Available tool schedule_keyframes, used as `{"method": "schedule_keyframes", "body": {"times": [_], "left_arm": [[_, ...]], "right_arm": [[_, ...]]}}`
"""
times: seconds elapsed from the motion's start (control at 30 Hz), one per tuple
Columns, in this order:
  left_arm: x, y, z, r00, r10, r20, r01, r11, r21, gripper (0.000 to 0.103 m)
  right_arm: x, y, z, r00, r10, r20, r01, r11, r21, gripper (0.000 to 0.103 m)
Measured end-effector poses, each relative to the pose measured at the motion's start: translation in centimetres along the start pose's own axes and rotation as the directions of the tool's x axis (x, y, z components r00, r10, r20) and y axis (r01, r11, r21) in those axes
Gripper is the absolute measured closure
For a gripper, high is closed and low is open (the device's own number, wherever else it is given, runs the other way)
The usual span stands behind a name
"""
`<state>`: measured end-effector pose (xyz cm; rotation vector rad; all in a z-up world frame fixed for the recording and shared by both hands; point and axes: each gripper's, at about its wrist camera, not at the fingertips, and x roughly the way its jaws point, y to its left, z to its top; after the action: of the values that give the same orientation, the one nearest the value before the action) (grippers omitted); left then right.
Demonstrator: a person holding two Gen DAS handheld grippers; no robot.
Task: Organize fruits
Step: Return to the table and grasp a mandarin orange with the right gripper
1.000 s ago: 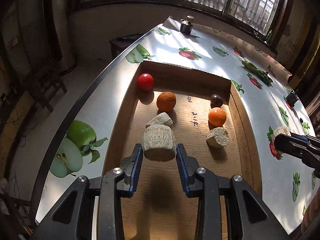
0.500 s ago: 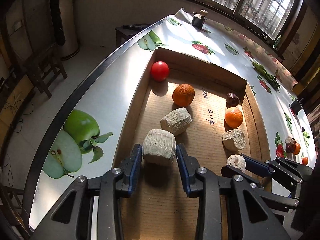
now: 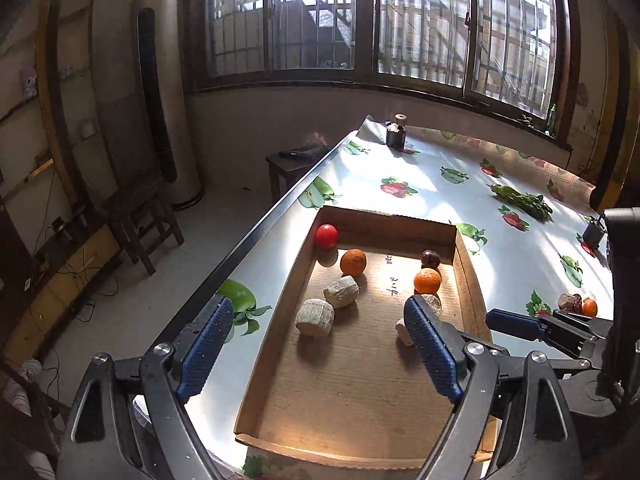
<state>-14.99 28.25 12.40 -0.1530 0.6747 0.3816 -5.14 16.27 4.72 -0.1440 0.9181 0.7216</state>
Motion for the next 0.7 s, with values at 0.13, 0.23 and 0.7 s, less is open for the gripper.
{"method": "schedule_keyframes", "body": {"times": [0.13,0.23,0.7], "left_arm": [[-1.4,-1.4,-0.5,1.0,0.019,0.018,-0.019,1.0,0.019,0.016],[-1.8,-2.4,-0.7,0.999,0.029,0.022,-0.03,0.999,0.04,0.016],[-2.0,-6.9,-2.4,0.985,-0.157,-0.068,0.161,0.985,0.066,0.016]], "right_arm": [[-2.3,-1.1,-1.2,1.0,-0.004,0.021,0.004,1.0,0.015,0.044],[-3.7,-2.3,-2.3,0.999,-0.017,0.027,0.016,0.999,0.028,0.043],[-8.4,-11.5,-8.6,0.993,-0.117,0.012,0.113,0.977,0.179,0.043]]}}
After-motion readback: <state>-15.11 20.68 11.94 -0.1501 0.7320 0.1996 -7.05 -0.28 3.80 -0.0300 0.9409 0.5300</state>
